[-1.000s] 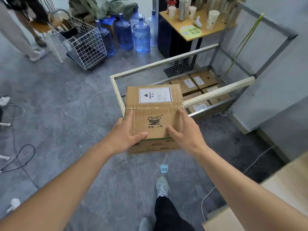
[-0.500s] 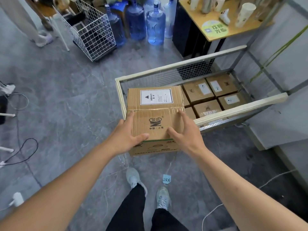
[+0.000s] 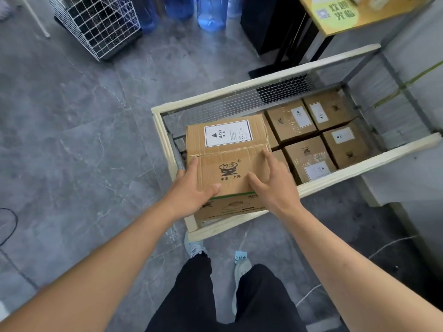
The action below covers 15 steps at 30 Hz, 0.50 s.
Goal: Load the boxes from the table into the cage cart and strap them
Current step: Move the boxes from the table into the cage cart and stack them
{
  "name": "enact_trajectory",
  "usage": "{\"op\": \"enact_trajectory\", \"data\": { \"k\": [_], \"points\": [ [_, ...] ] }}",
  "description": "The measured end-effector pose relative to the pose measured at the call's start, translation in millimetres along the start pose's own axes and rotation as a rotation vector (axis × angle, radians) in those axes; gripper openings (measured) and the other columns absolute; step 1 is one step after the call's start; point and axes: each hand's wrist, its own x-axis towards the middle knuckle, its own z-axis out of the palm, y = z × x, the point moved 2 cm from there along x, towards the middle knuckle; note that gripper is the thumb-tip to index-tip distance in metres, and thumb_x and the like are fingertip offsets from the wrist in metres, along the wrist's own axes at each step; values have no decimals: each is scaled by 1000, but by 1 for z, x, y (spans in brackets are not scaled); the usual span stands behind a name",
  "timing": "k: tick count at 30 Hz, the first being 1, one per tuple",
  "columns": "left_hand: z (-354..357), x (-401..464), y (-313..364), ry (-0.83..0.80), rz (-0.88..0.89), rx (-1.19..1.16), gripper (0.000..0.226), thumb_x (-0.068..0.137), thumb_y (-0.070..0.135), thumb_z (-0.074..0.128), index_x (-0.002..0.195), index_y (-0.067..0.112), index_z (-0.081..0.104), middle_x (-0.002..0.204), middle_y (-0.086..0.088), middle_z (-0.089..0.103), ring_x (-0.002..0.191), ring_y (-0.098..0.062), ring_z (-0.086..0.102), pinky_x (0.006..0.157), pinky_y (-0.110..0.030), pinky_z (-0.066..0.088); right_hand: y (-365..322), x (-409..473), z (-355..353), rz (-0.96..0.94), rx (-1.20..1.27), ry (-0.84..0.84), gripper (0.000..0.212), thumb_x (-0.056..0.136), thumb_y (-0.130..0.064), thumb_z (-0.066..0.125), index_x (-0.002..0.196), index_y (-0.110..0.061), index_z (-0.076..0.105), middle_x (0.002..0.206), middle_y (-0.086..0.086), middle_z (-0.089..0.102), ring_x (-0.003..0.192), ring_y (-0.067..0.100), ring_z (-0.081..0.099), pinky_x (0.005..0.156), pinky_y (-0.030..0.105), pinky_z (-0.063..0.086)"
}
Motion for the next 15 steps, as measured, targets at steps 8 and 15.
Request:
{"op": "enact_trajectory", "data": {
  "k": [8,15],
  "points": [
    [19,78,-19,-23,-117,-20,109,85,77,62,164,39,-4,162,-9,26,146,-26,36,119,-47,31,23,84,32,54,-76,-80,79,96,-51,65,162,-37,23,139,0,52,121,18,55,98,47,55],
    [59,146,-51,36,-313,-76,99,92,65,63,165,36,2,166,-12,21,148,-30,34,122,-46,29,79,163,98,54,-94,-262,78,93,-57,62,159,-36,26,131,0,54,109,19,62,89,49,60]
  ]
}}
